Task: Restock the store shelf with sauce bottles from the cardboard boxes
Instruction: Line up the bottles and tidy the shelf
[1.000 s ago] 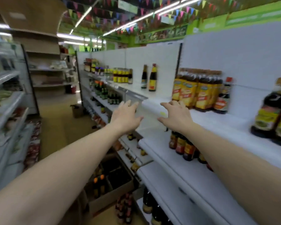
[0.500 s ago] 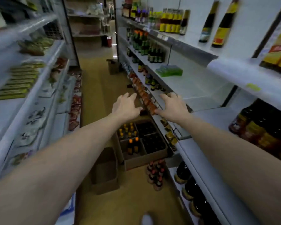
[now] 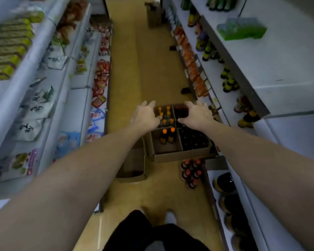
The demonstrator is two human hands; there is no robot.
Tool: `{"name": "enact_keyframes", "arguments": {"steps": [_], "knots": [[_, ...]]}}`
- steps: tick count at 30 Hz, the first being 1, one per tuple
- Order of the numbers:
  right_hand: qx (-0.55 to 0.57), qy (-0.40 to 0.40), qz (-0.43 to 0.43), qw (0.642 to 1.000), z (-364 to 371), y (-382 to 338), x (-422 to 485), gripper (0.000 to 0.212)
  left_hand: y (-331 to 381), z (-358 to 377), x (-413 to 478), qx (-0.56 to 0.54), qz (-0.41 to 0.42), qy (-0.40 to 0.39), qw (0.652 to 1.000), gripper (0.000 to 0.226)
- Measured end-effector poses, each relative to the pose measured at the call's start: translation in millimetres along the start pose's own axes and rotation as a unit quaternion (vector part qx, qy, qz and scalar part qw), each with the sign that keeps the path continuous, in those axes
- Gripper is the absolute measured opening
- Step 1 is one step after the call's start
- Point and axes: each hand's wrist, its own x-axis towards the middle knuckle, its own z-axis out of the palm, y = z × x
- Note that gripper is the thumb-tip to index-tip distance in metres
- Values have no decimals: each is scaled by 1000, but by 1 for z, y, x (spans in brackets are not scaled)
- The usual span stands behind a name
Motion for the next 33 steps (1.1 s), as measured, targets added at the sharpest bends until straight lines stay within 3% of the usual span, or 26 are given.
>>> {"name": "enact_keyframes", "arguments": {"steps": [11, 19, 22, 29, 33], "knots": [[72, -103, 81, 989, 83, 4, 140, 76, -65, 66, 159, -22, -8, -117, 993, 72], [125, -154, 94, 976, 198, 36, 250, 76, -105, 189, 245, -42, -39, -171, 984, 69], [144, -185, 108, 966, 254, 52, 300, 64, -120, 251, 282, -73, -61, -191, 977, 69], [263, -149, 164, 939, 399, 79, 406, 65, -155, 397, 362, -136, -141, -165, 967, 70], [380, -90, 212, 896, 450, 81, 435, 80, -158, 466, 390, -158, -94, -144, 972, 72]]}}
